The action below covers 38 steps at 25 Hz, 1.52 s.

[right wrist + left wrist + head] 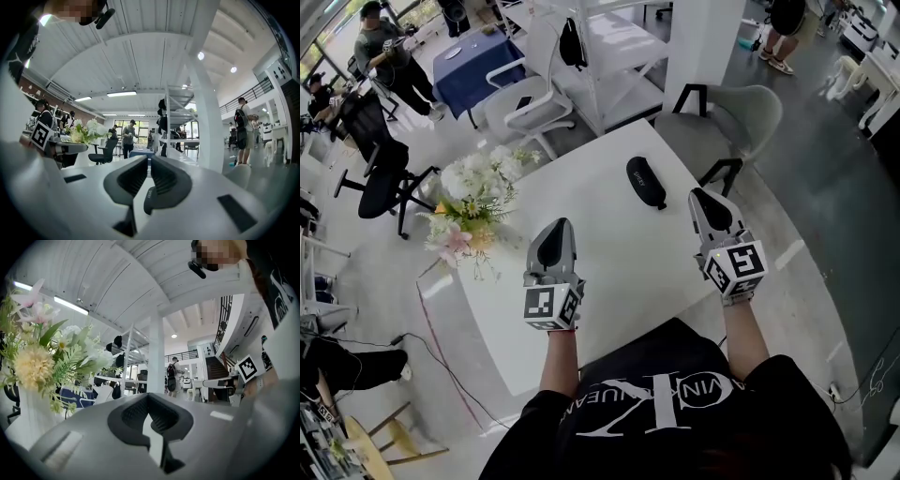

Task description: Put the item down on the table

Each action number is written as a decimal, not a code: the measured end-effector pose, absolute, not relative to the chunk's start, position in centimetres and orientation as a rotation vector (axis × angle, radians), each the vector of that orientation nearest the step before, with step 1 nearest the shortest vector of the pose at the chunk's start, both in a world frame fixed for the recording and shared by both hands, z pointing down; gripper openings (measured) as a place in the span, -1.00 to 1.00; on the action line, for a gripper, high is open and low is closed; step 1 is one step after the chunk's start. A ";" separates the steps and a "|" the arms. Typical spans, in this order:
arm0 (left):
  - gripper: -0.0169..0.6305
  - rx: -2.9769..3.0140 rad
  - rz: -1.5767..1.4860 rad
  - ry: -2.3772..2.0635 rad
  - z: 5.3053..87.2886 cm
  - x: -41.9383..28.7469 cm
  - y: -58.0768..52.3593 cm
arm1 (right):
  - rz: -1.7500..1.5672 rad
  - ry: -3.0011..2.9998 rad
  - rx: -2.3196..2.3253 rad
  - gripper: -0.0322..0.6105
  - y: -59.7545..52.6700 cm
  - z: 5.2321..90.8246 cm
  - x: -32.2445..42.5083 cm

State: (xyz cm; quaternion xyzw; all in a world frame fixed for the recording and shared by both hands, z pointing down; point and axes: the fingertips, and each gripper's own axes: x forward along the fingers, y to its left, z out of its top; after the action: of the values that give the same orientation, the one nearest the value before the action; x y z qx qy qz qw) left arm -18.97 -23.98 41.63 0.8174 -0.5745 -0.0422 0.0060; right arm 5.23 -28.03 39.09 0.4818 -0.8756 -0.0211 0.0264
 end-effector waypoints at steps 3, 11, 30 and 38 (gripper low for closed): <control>-0.91 2.545 -0.136 -1.806 41.8 -19.4 -24.0 | -0.069 -2.713 1.500 -0.80 -27.9 39.1 5.3; -0.91 2.541 -0.148 -1.792 41.8 -19.2 -23.9 | -0.075 -2.717 1.498 -0.80 -27.4 39.1 5.2; -0.91 2.537 -0.146 -1.788 42.1 -19.6 -23.6 | -0.038 -2.719 1.505 -0.80 -27.1 39.5 5.1; -0.91 2.533 -0.141 -1.790 42.1 -19.5 -23.4 | -0.016 -2.728 1.505 -0.80 -26.9 39.7 5.2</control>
State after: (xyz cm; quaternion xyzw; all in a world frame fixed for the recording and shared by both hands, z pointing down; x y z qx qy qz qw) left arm -19.45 -23.37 42.05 0.8156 -0.5765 -0.0454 0.0185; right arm 5.23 -26.90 39.66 0.4829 -0.8756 -0.0051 0.0131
